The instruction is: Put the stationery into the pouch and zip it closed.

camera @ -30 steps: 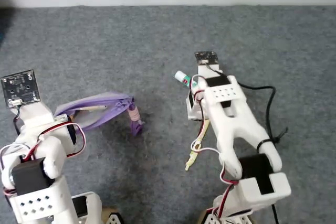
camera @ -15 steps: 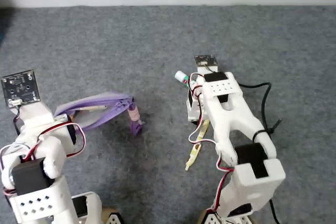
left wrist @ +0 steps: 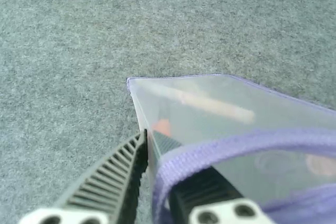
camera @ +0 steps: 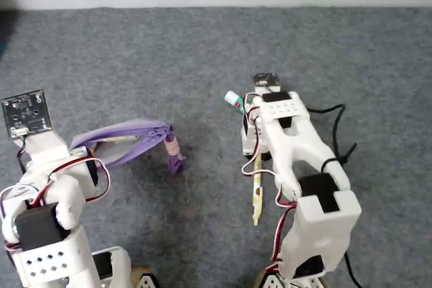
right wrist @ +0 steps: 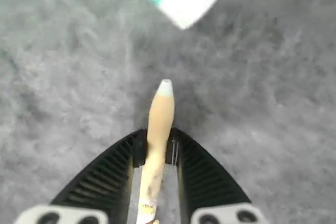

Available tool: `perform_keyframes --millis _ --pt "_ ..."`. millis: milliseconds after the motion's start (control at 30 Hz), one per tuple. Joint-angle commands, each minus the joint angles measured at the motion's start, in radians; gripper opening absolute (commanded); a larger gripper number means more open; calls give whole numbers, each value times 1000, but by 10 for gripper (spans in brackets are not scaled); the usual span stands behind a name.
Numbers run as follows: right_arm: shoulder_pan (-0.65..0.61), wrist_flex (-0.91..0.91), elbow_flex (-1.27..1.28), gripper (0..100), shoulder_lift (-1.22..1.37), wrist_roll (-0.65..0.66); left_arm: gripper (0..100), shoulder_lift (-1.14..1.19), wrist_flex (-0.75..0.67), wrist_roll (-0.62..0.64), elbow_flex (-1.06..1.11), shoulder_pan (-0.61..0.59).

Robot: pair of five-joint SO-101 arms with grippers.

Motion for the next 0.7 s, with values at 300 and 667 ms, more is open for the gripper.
perform_keyframes --millis 300,667 --pt "-71 275 -44 8 -403 -9 12 6 -20 5 -1 2" --pt "-255 390 -46 8 -777 -8 12 6 -20 5 -1 2"
